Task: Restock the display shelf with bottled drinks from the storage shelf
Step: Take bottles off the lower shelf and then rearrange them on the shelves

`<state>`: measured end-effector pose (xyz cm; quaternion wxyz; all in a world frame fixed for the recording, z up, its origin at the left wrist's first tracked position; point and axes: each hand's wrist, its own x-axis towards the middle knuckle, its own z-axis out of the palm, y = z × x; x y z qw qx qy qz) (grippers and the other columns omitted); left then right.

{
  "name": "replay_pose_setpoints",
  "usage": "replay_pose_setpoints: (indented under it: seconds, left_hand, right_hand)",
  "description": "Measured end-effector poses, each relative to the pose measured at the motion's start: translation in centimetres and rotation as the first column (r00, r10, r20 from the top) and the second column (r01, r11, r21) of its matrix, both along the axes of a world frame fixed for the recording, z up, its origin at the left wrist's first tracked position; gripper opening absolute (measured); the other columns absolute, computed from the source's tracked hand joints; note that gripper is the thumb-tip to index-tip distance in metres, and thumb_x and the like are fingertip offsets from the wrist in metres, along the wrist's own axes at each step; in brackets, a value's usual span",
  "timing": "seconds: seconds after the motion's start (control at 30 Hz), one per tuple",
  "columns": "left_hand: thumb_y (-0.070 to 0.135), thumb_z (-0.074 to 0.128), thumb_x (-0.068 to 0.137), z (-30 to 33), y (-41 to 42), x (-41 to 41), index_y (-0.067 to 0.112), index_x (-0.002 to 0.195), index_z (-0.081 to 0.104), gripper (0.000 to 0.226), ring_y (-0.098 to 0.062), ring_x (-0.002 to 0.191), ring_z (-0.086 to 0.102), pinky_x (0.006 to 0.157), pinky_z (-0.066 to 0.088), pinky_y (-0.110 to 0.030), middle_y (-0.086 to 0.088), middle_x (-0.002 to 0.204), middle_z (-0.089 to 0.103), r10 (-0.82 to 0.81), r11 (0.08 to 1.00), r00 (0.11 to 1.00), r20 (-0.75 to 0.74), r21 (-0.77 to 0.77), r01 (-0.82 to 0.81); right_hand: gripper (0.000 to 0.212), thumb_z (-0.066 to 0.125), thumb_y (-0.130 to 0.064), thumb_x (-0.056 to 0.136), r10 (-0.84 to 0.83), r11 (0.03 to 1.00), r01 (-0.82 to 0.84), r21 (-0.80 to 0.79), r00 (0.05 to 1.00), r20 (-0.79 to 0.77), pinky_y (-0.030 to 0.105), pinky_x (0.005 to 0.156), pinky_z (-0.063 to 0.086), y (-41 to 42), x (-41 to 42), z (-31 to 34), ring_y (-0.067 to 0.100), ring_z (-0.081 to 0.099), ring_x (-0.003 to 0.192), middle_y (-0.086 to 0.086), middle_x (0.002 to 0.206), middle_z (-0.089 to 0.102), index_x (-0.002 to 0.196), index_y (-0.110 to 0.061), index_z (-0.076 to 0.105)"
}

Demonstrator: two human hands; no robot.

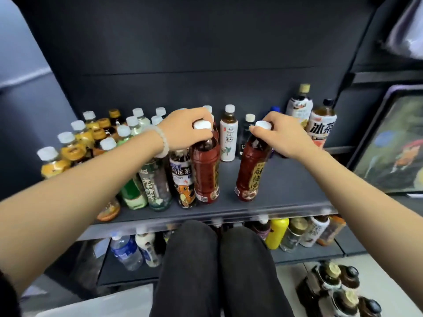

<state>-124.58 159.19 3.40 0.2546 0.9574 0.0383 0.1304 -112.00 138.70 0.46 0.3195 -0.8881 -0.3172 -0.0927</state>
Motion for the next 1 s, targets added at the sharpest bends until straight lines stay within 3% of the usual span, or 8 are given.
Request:
replay_pose_setpoints:
  seconds: [0.13,0.27,0.4,0.63,0.83,1.0]
  left_hand:
    - [0.041,0.058,0.072,-0.7,1.6,1.0,0.039,0.079,0.056,0.008,-0.021,0.095,0.059,0.088,0.048,-0.042,0.001,0.1,0.065,0.001,1.0,0.999,-0.038,-0.012,-0.002]
    - [0.04,0.057,0.07,-1.7,2.4,2.3,0.043,0.076,0.054,0.008,-0.02,0.09,0.059,0.083,0.049,-0.038,0.005,0.095,0.066,0.021,1.0,0.999,-0.043,-0.022,-0.022]
    - [0.031,0.065,0.075,-3.0,2.6,3.1,0.036,0.084,0.058,0.013,-0.018,0.086,0.057,0.076,0.046,-0.033,0.009,0.088,0.061,-0.03,1.0,0.998,-0.056,-0.009,0.03]
    - [0.031,0.064,0.079,-5.1,2.4,3.2,0.031,0.1,0.06,0.021,-0.012,0.092,0.053,0.085,0.045,-0.036,0.013,0.098,0.057,-0.05,0.992,0.993,-0.108,0.11,0.062]
    - [0.033,0.065,0.08,-5.3,2.8,3.0,0.033,0.107,0.06,0.027,-0.01,0.094,0.054,0.086,0.044,-0.032,0.017,0.099,0.057,-0.012,0.991,0.997,-0.076,0.13,0.022]
    - [0.036,0.064,0.081,-5.2,2.4,3.2,0.031,0.111,0.054,0.031,-0.009,0.09,0.05,0.08,0.043,-0.029,0.02,0.092,0.051,-0.009,0.986,0.996,-0.09,0.164,0.024]
  right_hand:
    - [0.034,0.056,-0.052,0.082,0.044,0.999,-0.043,0.008,0.998,-0.049,0.036,0.071,0.044,3.8,2.3,-1.1,0.025,0.057,0.086,0.003,0.087,0.06,0.084,-0.018,0.052]
    - [0.035,0.057,-0.055,0.08,0.058,0.998,-0.058,-0.002,0.993,-0.098,0.034,0.071,0.043,7.1,4.4,-2.2,0.026,0.056,0.095,0.01,0.098,0.063,0.087,-0.021,0.052]
    - [0.034,0.059,-0.051,0.082,0.096,0.995,-0.098,-0.013,0.99,-0.105,0.035,0.069,0.043,9.4,5.3,-2.3,0.026,0.056,0.088,0.005,0.086,0.061,0.084,-0.018,0.053]
    - [0.042,0.059,-0.05,0.081,0.132,0.987,-0.141,-0.073,0.985,-0.107,0.036,0.069,0.043,11.9,5.4,-2.4,0.027,0.058,0.087,0.006,0.084,0.061,0.089,-0.008,0.06]
    - [0.039,0.06,-0.05,0.081,0.147,0.982,-0.162,-0.094,0.978,-0.151,0.031,0.063,0.035,12.9,5.4,-2.6,0.022,0.053,0.077,-0.003,0.066,0.052,0.066,-0.018,0.045]
    - [0.042,0.062,-0.051,0.081,0.17,0.972,-0.195,-0.13,0.969,-0.181,0.031,0.063,0.036,12.8,5.2,-2.4,0.021,0.05,0.075,-0.003,0.065,0.049,0.065,-0.017,0.043]
